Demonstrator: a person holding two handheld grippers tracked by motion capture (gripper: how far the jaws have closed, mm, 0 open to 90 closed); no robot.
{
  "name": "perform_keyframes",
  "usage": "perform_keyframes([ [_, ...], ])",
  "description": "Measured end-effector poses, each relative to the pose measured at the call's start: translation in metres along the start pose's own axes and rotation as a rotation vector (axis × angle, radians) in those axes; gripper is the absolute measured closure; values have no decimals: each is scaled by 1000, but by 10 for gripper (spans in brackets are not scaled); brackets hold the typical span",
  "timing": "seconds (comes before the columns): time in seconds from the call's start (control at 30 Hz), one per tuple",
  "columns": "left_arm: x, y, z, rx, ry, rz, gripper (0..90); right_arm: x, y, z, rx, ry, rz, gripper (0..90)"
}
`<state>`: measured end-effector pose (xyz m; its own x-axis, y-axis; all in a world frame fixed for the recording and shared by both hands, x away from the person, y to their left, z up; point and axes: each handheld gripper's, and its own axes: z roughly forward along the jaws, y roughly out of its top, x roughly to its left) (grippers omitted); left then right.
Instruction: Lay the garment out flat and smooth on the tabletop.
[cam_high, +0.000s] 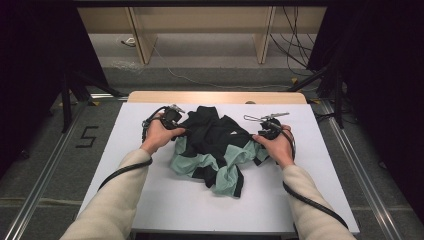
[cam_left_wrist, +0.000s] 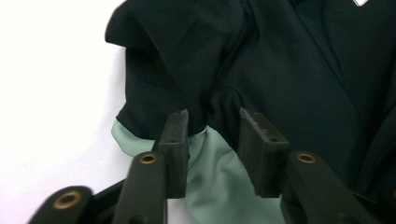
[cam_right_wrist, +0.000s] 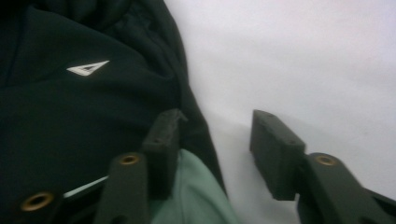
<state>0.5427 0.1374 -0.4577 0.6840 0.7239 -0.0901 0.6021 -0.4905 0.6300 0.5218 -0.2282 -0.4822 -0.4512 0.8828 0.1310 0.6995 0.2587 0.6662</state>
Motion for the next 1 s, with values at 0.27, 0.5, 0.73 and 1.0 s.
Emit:
perform_keyframes([
  [0.27, -8, 2, 8, 39, 8, -27, 804, 4, 1, 1, 21, 81, 2, 839],
  [0.5, -14, 4, 8, 58, 45, -31, 871, 5, 2, -1, 23, 71, -25, 891],
  [0.73, -13, 4, -1, 48, 54, -50, 882, 6, 3, -3, 13, 55, -27, 900],
  [1.0, -18, 4, -26, 3, 88, -23, 887, 6, 7, -16, -22, 14, -25, 900],
])
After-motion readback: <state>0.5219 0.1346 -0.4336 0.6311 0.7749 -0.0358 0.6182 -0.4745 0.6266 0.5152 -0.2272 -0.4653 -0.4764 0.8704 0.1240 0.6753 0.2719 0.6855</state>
